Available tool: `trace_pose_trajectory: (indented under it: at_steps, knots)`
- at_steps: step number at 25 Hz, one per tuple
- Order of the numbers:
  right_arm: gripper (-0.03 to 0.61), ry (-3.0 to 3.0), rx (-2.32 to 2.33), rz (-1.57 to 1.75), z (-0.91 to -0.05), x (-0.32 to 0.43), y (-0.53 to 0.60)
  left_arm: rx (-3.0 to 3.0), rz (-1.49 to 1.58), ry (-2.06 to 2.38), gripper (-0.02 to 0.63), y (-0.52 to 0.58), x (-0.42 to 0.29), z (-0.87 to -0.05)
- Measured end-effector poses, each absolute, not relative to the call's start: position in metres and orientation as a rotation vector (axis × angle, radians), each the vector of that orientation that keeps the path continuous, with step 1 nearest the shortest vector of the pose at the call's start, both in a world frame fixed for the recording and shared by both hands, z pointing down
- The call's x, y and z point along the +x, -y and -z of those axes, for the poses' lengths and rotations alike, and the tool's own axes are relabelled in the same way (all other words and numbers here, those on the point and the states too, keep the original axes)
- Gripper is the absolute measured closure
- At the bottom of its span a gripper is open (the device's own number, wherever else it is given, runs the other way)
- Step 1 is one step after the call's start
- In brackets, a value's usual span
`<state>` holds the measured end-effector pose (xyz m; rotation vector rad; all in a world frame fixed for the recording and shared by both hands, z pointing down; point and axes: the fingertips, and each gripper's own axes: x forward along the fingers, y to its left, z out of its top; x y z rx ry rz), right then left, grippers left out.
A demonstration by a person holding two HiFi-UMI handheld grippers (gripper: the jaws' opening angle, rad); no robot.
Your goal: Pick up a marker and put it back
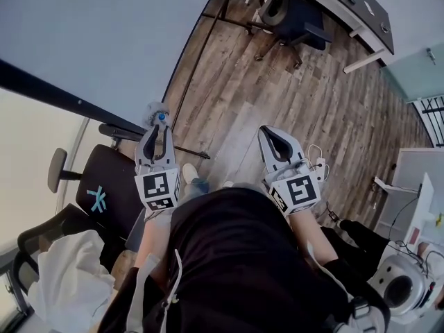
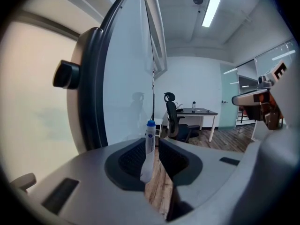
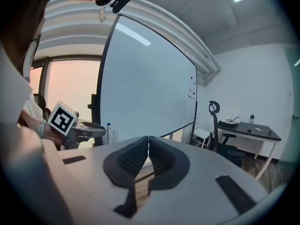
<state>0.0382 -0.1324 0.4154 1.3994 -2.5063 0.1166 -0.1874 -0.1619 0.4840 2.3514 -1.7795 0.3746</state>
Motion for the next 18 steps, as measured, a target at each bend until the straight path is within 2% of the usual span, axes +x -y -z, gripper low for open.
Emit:
trace_pose_trajectory:
  at_steps: [18]
  knots:
    - [0.563, 2.452, 1.479, -0.129, -0.413, 0.05, 0.137, 2.384, -0.475, 1.794, 0.529, 0.188, -0.179, -0.489]
